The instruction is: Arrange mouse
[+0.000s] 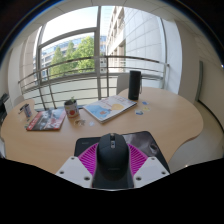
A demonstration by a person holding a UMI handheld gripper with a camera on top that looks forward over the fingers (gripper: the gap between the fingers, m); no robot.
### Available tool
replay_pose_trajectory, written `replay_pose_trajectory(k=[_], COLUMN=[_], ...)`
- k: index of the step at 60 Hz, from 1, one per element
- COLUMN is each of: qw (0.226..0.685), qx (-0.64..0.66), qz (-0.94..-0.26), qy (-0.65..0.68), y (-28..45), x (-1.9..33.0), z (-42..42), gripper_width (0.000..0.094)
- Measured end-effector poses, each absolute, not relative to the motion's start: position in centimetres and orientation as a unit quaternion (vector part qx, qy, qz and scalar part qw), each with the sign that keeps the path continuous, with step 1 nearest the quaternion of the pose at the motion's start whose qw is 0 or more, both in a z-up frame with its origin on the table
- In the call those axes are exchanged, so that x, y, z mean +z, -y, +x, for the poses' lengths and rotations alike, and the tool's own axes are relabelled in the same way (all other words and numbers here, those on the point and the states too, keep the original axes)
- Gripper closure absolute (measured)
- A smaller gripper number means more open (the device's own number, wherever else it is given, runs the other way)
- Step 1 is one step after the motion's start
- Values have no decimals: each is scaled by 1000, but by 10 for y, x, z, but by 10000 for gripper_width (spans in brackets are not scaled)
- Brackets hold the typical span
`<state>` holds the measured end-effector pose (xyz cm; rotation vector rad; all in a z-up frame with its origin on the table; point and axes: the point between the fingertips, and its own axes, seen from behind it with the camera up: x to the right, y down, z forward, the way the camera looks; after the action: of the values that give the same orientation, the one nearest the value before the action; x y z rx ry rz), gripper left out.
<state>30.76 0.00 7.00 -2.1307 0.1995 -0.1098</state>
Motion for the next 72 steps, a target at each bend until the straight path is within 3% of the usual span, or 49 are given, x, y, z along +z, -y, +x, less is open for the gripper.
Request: replay_pose_trajectory(k=[8, 15, 17, 22, 24, 35, 49, 58, 72], qw=[429, 419, 425, 428, 429, 448, 461, 461, 458], qx=[-40, -28, -31, -36, -41, -65, -83, -93, -92], qz=[-898, -903, -901, -900, -899, -889, -880, -880, -881], qy=[-86, -84, -81, -72, -71, -72, -74, -67, -68], y=[7, 7, 7, 13, 17, 72, 193, 269, 338], x=[6, -9, -3, 14, 22, 93, 175, 201, 214], z=[332, 334, 334, 332, 332, 322, 291, 270, 251], gripper_width=[504, 389, 335, 75, 107, 92, 89, 88, 89])
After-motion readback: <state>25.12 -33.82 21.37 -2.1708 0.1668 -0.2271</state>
